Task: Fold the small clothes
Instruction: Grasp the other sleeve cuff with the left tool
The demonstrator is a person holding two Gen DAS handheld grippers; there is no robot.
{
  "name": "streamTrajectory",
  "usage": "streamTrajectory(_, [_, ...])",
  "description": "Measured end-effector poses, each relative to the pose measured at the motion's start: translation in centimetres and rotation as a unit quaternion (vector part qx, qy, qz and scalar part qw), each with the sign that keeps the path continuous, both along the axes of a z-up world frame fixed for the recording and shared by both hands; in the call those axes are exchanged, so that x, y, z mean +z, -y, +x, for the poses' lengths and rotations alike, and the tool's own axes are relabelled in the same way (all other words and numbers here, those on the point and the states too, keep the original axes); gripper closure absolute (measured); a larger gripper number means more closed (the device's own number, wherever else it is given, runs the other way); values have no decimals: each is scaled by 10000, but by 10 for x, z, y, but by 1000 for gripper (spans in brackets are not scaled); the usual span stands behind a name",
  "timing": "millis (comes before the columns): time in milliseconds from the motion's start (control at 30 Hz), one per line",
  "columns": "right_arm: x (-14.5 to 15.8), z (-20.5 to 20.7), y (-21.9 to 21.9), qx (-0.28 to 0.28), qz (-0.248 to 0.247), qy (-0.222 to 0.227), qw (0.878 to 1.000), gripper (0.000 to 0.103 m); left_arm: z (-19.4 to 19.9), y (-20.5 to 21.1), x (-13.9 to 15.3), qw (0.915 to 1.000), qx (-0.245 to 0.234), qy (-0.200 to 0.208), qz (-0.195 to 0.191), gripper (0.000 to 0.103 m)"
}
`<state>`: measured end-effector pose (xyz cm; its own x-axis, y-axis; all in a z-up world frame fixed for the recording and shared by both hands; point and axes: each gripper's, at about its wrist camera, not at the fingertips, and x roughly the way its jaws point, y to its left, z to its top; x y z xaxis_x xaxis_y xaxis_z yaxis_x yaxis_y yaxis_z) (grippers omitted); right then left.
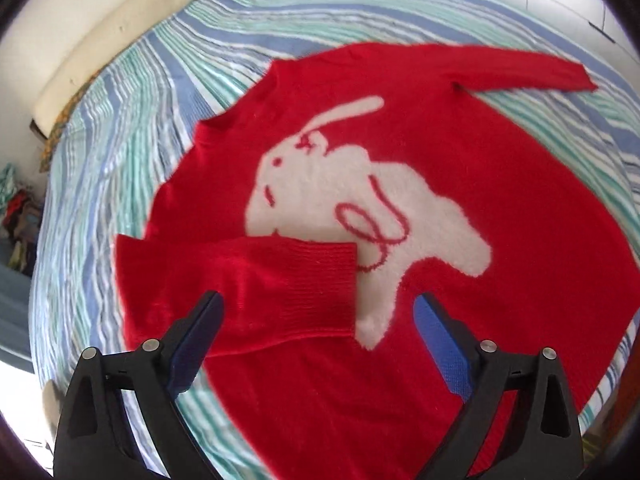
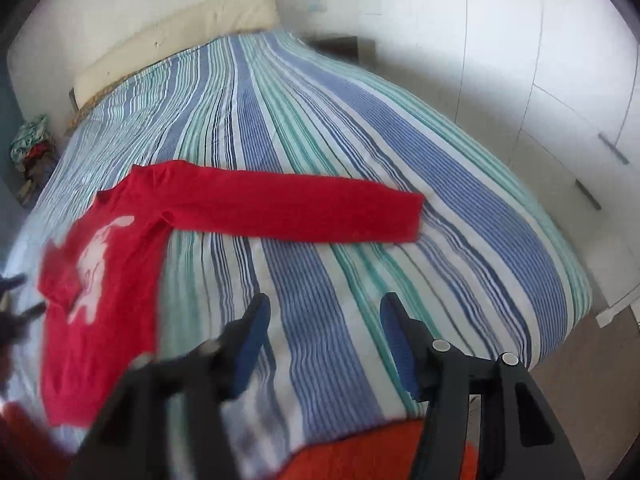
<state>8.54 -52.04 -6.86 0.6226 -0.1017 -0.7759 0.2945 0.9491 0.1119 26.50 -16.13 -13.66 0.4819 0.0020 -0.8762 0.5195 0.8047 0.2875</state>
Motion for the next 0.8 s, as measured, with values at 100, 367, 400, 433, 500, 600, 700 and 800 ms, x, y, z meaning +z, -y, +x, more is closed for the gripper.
streamTrajectory(100, [0, -7, -7, -19, -93, 60, 9999, 46, 19, -1, -28, 9988, 214, -437, 83, 32])
streamTrajectory(367, [-2, -1, -10, -12, -235, 65, 9997, 46, 21, -74, 31, 9801, 1431, -347, -1328, 93])
streamTrajectory(400, [-3, -1, -10, -6, -247, 56, 9997, 46, 18, -99, 48, 9719, 1706, -237, -1606, 93])
streamTrajectory(433, [-3, -2, -10, -10, -258, 65, 9996, 46, 16, -126, 63, 9615, 2016, -120, -1866, 93])
streamTrajectory(500, [-2, -4, -9, -41, -270, 115, 9996, 46, 13, -190, 86, 9362, 2730, 131, -2208, 93])
streamTrajectory(600, [-2, -3, -9, -94, -282, 128, 9995, 46, 11, -286, 98, 8948, 3819, 429, -2273, 93])
streamTrajectory(700, [-3, 1, -12, -59, -346, 49, 9994, 46, 10, -360, 84, 8574, 4700, 589, -2012, 93])
streamTrajectory(800, [-6, 6, -16, 12, -402, -48, 9992, 46, 3, -403, 58, 8272, 5252, 531, -1925, 93])
